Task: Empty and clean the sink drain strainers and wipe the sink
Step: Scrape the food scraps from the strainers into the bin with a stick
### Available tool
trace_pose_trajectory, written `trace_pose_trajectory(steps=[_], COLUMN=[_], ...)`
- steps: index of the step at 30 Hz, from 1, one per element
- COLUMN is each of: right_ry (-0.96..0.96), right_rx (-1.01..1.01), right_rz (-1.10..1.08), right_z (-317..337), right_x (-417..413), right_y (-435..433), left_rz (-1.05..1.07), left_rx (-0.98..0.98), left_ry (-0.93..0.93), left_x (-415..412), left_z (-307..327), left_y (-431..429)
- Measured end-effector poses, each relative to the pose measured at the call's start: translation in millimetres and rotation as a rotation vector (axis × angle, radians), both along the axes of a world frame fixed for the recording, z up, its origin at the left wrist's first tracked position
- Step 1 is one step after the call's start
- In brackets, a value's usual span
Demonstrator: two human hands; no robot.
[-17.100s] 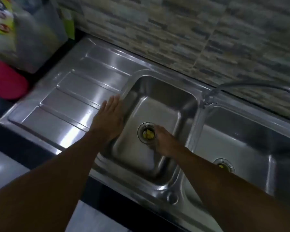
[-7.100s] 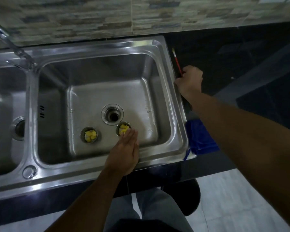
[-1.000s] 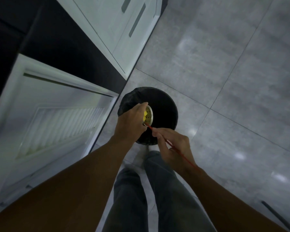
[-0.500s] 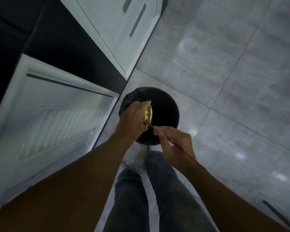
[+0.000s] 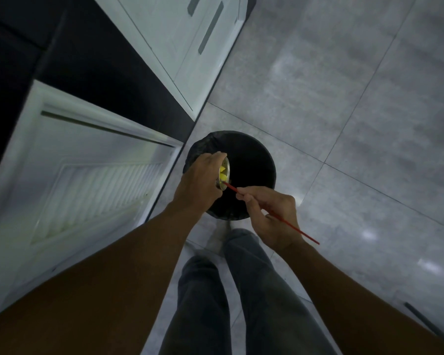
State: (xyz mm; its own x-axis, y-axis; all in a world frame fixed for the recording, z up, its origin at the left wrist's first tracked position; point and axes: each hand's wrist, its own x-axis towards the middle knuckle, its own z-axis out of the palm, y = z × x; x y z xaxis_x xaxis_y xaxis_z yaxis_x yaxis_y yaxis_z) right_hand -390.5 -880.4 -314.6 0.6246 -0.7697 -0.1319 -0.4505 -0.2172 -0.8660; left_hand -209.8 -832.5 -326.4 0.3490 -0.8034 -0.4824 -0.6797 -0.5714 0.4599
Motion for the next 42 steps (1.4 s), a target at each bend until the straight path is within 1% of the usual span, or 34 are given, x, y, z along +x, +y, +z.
trace_pose_trajectory(steps=[5, 9, 12, 16, 20, 24, 27, 30, 35, 37, 39, 42], right_ry=[0.043, 0.022, -0.011, -0.007, 0.046, 0.036, -0.009, -0.006, 0.079, 0.106, 0.060, 0.011], right_rx=[-0.010, 0.005, -0.022, -0.027, -0.023, -0.032, -0.004, 0.014, 0.023, 0.034, 0.045, 0.020], right_rz=[-0.028, -0.075, -0.002, 0.099, 0.008, -0.068, -0.025, 0.000, -0.077, -0.145, -0.171, -0.087], right_z=[-1.1, 2.3, 7.2, 6.2, 0.7, 4.5, 9.6, 9.3, 3.8, 5.3, 8.6, 10.8], right_x=[-7.5, -20.5, -14.6, 0.1, -8.8, -20.9, -12.3, -2.5, -11.0, -16.8, -19.3, -13.1], right_y=[-10.3, -18.2, -16.8, -8.1, -9.6, -13.2, -8.2, -2.9, -2.1, -1.6, -1.6, -0.7], left_rz=[-0.021, -0.003, -0.012, -0.015, -0.006, 0.010, 0.012, 0.027, 0.025, 0.024, 0.021, 0.023], left_rx=[0.007, 0.014, 0.011, 0.005, 0.019, 0.056, 0.040, 0.016, 0.018, 0.020, 0.025, 0.009], left_ry=[-0.039, -0.059, -0.090, -0.090, -0.077, -0.065, -0.031, -0.019, -0.036, -0.038, -0.036, -0.022], left_x=[4.0, 6.1, 5.7, -0.4, -0.5, -1.2, -6.4, -10.3, -6.1, -5.2, -6.3, -10.5], left_z=[1.0, 0.5, -0.9, -2.2, -2.3, -1.8, -1.3, -0.1, -0.3, -0.5, -1.0, -1.0], left_y=[7.1, 11.3, 9.3, 3.7, 3.5, 4.9, 2.8, 0.0, -0.3, 0.7, 1.7, 1.2])
